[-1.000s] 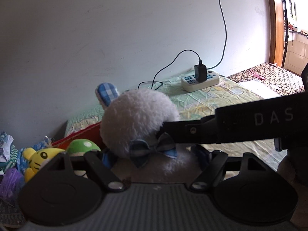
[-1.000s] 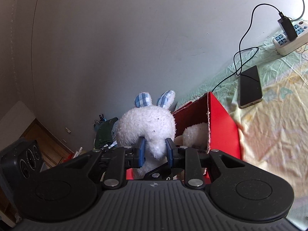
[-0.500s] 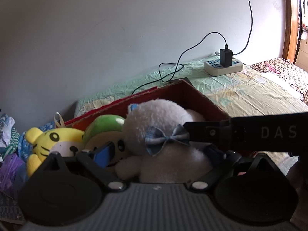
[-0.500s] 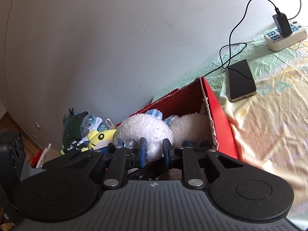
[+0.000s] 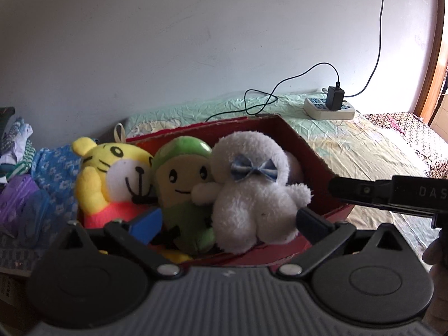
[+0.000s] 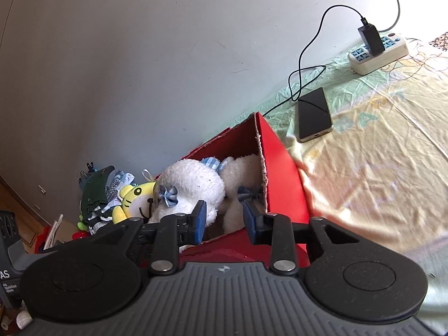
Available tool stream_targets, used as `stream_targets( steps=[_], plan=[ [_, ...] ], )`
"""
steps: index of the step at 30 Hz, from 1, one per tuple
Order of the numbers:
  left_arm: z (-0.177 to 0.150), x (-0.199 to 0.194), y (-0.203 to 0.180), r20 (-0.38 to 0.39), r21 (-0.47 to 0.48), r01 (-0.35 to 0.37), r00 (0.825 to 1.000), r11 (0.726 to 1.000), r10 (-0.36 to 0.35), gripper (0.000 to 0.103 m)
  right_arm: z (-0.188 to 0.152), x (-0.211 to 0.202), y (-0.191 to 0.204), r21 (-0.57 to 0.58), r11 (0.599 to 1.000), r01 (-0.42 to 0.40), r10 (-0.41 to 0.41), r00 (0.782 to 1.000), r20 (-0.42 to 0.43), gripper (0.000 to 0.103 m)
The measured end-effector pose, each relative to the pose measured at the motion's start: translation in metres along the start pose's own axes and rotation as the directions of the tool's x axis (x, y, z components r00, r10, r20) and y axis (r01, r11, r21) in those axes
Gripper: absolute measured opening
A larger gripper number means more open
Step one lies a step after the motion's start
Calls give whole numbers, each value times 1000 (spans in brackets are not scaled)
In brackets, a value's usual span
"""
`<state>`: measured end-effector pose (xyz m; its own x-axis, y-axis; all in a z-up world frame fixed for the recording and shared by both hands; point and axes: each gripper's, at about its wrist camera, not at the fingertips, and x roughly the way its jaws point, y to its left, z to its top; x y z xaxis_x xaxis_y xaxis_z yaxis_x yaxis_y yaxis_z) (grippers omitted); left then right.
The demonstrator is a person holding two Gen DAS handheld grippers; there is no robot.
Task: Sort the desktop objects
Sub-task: 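Lower the pink bunny plush into the red box and open the right gripper, then withdraw the open right gripper up and back from the red box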
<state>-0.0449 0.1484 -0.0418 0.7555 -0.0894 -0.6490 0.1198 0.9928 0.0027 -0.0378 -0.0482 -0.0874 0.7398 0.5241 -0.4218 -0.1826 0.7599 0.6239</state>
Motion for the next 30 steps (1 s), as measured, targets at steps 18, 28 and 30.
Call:
stream_targets(
  steps=[18,28,30],
  plan=[
    [12,41,-44,-93,19,-72,993,997,73,76,16,-36,-8,-116,989,-94,92,996,-16,34],
    [11,23,-36,-118,-45,-136,984,990,130,95,25,-57,-43,-131,991,8,-14,999,-45,35],
    [6,8,-32,-114,-57,-140,985,989,133,101,25,-57,-49,-131,990,47,-56,996,-65,36]
  ],
)
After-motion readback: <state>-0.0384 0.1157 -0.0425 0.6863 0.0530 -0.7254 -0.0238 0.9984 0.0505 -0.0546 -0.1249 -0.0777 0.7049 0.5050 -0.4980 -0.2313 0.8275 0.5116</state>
